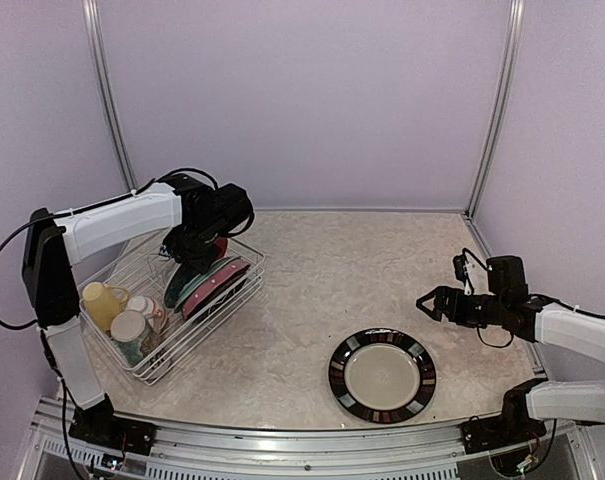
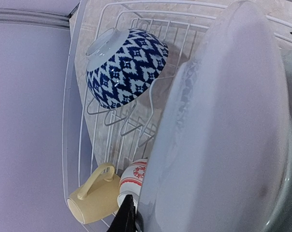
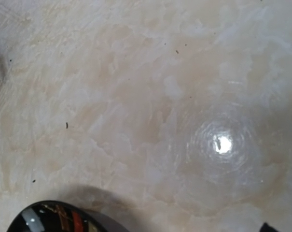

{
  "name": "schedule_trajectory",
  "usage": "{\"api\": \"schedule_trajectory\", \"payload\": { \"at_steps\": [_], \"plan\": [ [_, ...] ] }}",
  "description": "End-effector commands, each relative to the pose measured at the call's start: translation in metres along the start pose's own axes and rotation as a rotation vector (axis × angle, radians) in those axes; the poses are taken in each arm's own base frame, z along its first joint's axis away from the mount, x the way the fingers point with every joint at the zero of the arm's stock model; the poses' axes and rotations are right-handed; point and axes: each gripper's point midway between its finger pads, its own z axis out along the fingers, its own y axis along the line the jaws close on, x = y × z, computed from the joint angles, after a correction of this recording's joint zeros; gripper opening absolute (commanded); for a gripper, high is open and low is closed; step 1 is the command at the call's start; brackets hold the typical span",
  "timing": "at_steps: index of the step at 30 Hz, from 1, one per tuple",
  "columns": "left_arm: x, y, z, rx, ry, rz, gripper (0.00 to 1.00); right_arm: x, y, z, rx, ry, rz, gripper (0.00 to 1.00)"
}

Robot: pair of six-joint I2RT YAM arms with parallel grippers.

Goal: Unload the mixed dishes from the dish rack
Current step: Grab the plate from the dish rack.

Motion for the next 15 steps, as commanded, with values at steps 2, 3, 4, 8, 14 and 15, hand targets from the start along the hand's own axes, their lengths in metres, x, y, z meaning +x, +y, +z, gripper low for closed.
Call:
{"api": "schedule_trajectory", "payload": {
  "at_steps": [2,3,4,8,14,15],
  "plan": [
    [-0.005,0.019,-0.012,-0.066,-0.035,-0.058,0.07,0.002,0.001,0.000,-0.013,-0.005,0.002,1.00],
    [-0.006,0.022,-0.014,-0.082,-0.039,-0.058,0.06,0.002,0.001,0.000,-0.013,-0.005,0.002,1.00],
    [-0.007,0.025,-0.016,-0.097,-0.041,-0.057,0.05,0.002,0.001,0.000,-0.013,-0.006,0.002,1.00],
    [-0.010,0.038,-0.029,-0.150,-0.055,-0.067,0.03,0.001,0.002,0.000,-0.017,-0.007,0.003,1.00],
    [-0.013,0.050,-0.049,-0.191,-0.082,-0.072,0.00,-0.001,0.004,0.001,-0.024,-0.010,0.004,1.00],
    [-0.013,0.052,-0.052,-0.197,-0.089,-0.073,0.00,-0.002,0.004,0.001,-0.025,-0.011,0.004,1.00]
  ]
}}
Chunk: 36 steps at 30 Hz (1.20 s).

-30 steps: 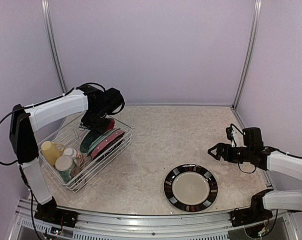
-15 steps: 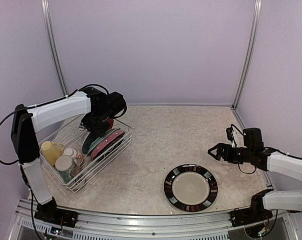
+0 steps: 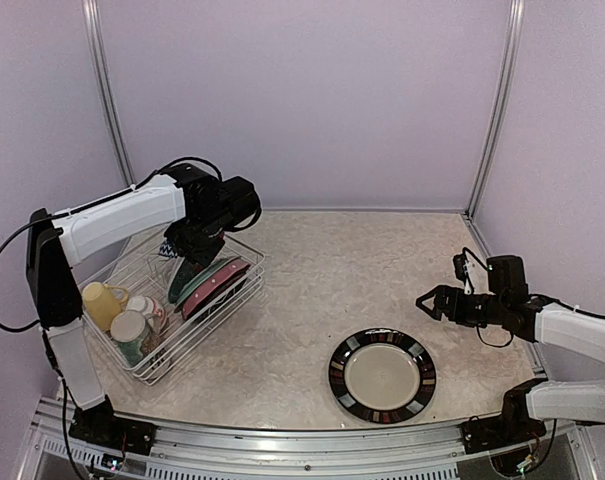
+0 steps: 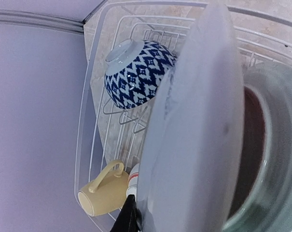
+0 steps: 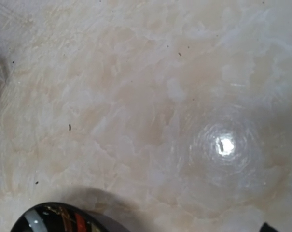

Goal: Unload the mixed dishes from the dish rack
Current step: Grab the plate from the dish rack.

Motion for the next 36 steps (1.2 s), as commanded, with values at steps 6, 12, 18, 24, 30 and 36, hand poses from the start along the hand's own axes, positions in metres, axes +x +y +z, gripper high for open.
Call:
{"api": "schedule_trajectory", "payload": {
  "at_steps": [6,12,18,24,30,36],
  "plan": [
    [-0.007,0.063,-0.042,-0.195,-0.097,-0.091,0.00,-0.002,0.003,0.001,-0.013,-0.010,-0.004,1.00],
    [-0.011,0.088,-0.067,-0.178,-0.190,-0.179,0.00,-0.004,0.000,0.002,0.004,-0.009,-0.016,1.00],
    [-0.015,0.128,-0.107,-0.127,-0.359,-0.360,0.00,-0.004,0.001,0.004,-0.003,-0.002,-0.013,1.00],
    [-0.014,0.156,-0.140,-0.012,-0.518,-0.538,0.00,-0.005,0.004,0.004,-0.018,-0.001,-0.009,1.00],
    [-0.014,0.153,-0.161,0.466,-0.624,-0.763,0.00,-0.005,0.014,0.004,-0.073,0.007,-0.012,1.00],
    [-0.020,0.126,-0.201,1.048,-0.741,-0.778,0.00,-0.013,0.036,0.004,-0.183,-0.012,-0.021,1.00]
  ]
}}
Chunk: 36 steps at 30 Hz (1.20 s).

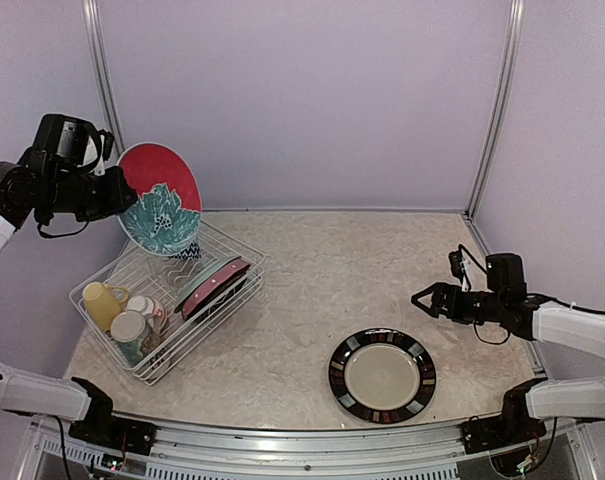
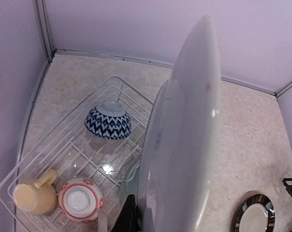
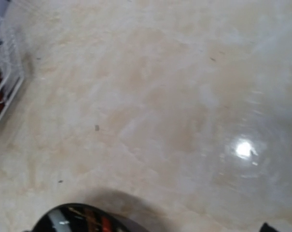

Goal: Unload the mixed dishes from the dish rack
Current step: Grab the plate from the dish rack, then pass from the left arm to the right

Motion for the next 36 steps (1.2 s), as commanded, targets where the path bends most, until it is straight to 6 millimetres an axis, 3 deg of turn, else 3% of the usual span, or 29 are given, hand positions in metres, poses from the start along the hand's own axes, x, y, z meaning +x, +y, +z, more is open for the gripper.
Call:
{"api": "schedule_trajectory", "payload": {
  "at_steps": [1,4,8,16,19,23,30,36],
  "plan": [
    [-0.029,-0.084,-0.030,0.566,-0.053,-0.125,0.00,-0.011,0.024,0.002,-0.108,-0.017,-0.015,1.00],
    [-0.017,-0.110,-0.028,0.724,0.031,-0.132,0.00,-0.013,0.038,0.004,-0.167,-0.017,-0.016,1.00],
    [0.002,-0.142,-0.017,0.912,0.138,-0.156,0.00,-0.018,0.075,0.008,-0.301,-0.013,-0.013,1.00],
    [0.059,-0.205,0.031,0.934,0.337,-0.047,0.00,-0.028,0.154,0.005,-0.596,-0.003,0.007,1.00],
    [0.081,-0.229,0.047,0.946,0.413,-0.015,0.00,-0.029,0.170,0.006,-0.646,0.001,0.006,1.00],
    [0.103,-0.258,0.051,1.019,0.489,-0.005,0.00,-0.028,0.176,0.013,-0.666,0.000,0.012,0.99],
    [0.118,-0.287,0.042,1.114,0.539,0.022,0.00,-0.023,0.182,0.023,-0.734,0.017,0.073,0.75],
    [0.133,-0.296,0.047,1.111,0.591,0.037,0.00,-0.018,0.186,0.026,-0.768,0.036,0.083,0.47]
  ]
}}
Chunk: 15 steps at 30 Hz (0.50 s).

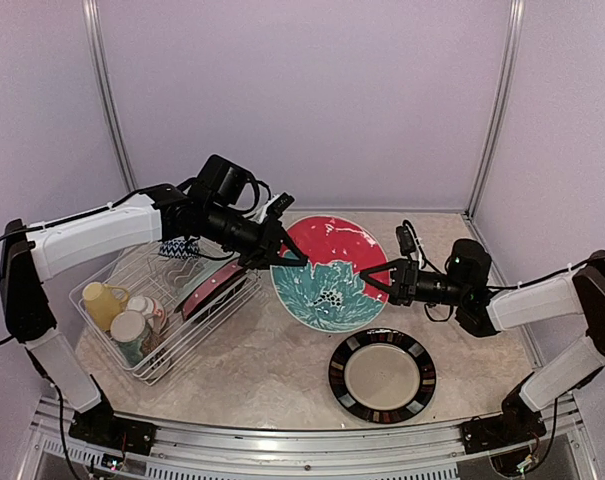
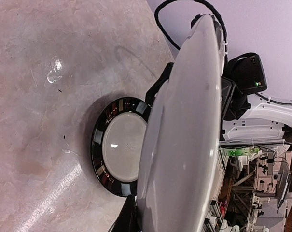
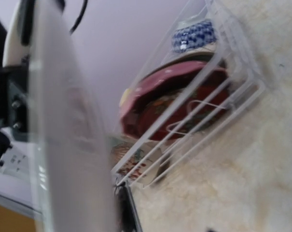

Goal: Unload the mixed dishes from the dish rack
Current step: Pass from the left arm to the right

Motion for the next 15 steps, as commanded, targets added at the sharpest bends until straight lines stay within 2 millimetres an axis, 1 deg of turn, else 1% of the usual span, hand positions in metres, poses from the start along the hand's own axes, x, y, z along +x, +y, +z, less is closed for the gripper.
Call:
{"api": "schedule_trajectory", "payload": {
  "at_steps": [1,6,8,10,11,13,15],
  "plan": [
    [-0.021,-0.053,-0.007,0.173,-0.044,0.117,0.00,0.000,0.015,0.003,-0.068,0.002,-0.016,0.42],
    [-0.022,-0.050,-0.005,0.159,-0.035,0.112,0.00,0.003,0.015,0.001,-0.070,0.000,-0.015,0.21],
    [-0.023,-0.048,-0.005,0.146,-0.032,0.110,0.05,0.003,0.016,0.000,-0.071,-0.002,-0.017,0.12],
    [-0.022,-0.046,-0.005,0.130,-0.029,0.109,0.12,0.003,0.016,-0.001,-0.067,-0.003,-0.020,0.02],
    [-0.023,-0.044,-0.006,0.122,-0.034,0.111,0.14,0.003,0.015,-0.001,-0.064,-0.004,-0.023,0.00],
    [-0.024,-0.042,-0.009,0.107,-0.045,0.114,0.22,0.004,0.015,-0.002,-0.058,-0.003,-0.028,0.00],
    [-0.026,-0.040,-0.015,0.096,-0.064,0.116,0.34,0.004,0.014,-0.003,-0.051,-0.001,-0.035,0.00]
  ]
}}
